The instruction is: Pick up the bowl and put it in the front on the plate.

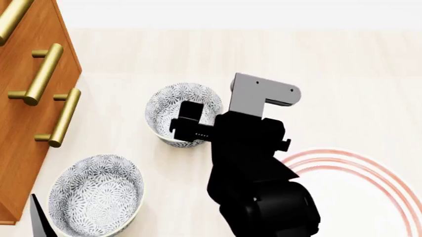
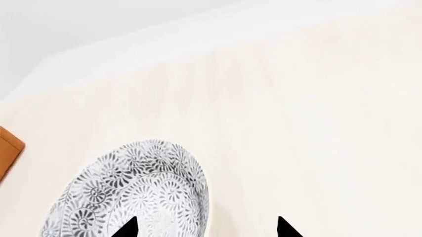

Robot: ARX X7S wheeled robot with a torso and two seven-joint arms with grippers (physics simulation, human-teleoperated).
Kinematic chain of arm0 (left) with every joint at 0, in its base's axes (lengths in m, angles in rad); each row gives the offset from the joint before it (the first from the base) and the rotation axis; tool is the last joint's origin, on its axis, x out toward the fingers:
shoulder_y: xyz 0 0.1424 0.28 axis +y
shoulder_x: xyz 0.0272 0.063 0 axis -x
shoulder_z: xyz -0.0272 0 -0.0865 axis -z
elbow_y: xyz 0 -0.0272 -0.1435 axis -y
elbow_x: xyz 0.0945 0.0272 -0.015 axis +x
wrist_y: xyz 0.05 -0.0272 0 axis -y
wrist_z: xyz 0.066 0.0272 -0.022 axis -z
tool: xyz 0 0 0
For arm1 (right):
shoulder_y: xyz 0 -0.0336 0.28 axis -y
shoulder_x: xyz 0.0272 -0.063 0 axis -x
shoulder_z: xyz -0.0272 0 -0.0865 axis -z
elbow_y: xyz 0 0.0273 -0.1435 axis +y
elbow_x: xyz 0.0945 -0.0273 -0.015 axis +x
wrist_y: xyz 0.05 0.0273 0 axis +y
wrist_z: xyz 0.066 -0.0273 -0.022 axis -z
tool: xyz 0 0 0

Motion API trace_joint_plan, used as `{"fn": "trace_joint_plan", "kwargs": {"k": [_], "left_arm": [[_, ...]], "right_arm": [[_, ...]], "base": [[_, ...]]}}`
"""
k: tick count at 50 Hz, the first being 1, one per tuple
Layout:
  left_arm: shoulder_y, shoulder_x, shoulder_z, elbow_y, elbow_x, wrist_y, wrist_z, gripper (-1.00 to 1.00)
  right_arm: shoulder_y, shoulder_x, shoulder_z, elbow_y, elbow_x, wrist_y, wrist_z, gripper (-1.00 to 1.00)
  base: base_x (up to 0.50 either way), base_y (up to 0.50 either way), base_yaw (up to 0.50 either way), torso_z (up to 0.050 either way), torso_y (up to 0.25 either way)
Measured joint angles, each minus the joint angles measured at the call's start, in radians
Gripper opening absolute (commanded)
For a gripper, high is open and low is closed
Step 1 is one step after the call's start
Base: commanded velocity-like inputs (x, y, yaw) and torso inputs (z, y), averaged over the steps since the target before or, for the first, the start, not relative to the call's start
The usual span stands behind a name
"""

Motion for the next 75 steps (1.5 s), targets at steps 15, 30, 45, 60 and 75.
{"fn": "trace_joint_plan", "kwargs": {"k": [15,30,45,60,75], "left_arm": [[-0.002,-0.006,0.007,-0.001,-0.003,-0.003,-0.006,1.0],[-0.002,-0.012,0.015,-0.002,-0.005,-0.005,-0.011,1.0],[-0.004,-0.018,0.023,-0.005,-0.007,-0.008,-0.015,1.0],[-0.005,-0.025,0.03,-0.007,-0.009,-0.009,-0.02,1.0],[-0.006,-0.03,0.038,-0.007,-0.011,-0.014,-0.023,1.0]], "right_arm": [[0.013,-0.008,-0.015,0.019,0.044,-0.007,0.017,1.0],[0.064,-0.017,-0.034,0.101,0.089,-0.045,0.025,1.0],[0.082,-0.021,-0.083,0.169,0.121,-0.093,0.027,1.0],[0.093,-0.022,-0.139,0.205,0.163,-0.124,0.033,1.0],[0.106,-0.023,-0.189,0.248,0.206,-0.159,0.037,1.0]], "base": [[0.0,0.0,0.0,0.0,0.0],[0.0,0.0,0.0,0.0,0.0],[0.0,0.0,0.0,0.0,0.0],[0.0,0.0,0.0,0.0,0.0],[0.0,0.0,0.0,0.0,0.0]]}}
